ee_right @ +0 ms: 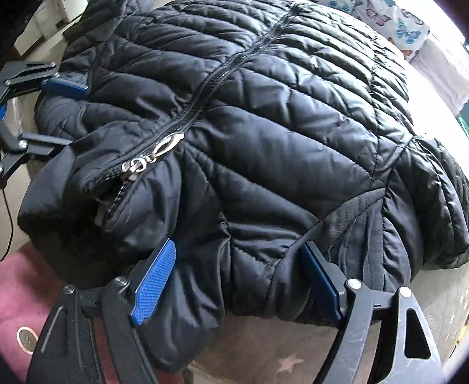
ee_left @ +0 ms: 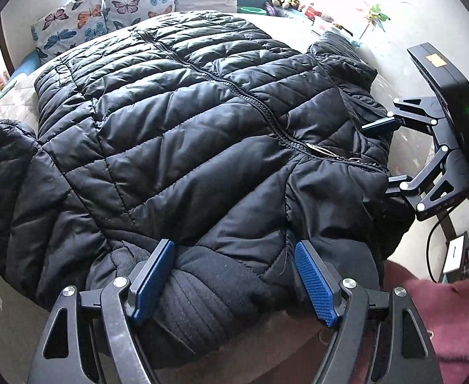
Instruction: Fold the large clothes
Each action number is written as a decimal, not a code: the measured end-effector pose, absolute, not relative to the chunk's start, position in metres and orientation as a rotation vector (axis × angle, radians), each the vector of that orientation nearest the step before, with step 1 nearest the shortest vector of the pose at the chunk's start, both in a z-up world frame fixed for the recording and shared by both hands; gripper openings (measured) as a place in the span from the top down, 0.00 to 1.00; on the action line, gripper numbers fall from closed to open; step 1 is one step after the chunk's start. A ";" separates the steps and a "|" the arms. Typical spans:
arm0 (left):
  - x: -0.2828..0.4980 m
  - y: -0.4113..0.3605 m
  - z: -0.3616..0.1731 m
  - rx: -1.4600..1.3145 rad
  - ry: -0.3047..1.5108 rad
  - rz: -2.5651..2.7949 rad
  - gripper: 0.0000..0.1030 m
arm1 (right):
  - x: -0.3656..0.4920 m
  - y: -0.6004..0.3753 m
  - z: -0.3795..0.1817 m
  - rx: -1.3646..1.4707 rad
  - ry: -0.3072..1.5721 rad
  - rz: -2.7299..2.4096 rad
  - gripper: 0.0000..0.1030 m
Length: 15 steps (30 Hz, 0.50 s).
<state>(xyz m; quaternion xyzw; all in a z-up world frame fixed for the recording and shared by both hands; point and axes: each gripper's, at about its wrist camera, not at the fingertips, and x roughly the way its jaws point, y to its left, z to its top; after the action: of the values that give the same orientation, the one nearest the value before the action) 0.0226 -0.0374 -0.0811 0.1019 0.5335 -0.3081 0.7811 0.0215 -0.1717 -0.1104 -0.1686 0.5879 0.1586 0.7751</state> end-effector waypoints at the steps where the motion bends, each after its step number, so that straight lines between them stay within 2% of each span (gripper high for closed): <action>1: 0.025 -0.037 -0.078 0.220 1.158 -0.670 0.21 | 0.018 -0.169 -0.108 -0.379 1.280 0.360 0.15; 8: 0.059 -0.013 -0.034 0.113 1.129 -0.667 0.21 | 0.067 -0.216 -0.069 -0.261 1.265 0.337 0.15; 15: 0.158 0.008 -0.001 0.040 1.054 -0.473 0.20 | 0.166 -0.288 -0.052 -0.079 1.198 0.191 0.17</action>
<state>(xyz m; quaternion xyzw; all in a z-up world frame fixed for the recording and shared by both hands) 0.1584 0.0078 -0.0006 0.0191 0.4982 -0.2238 0.8375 0.1656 -0.2881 -0.0523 -0.0372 0.5630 0.0895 0.8208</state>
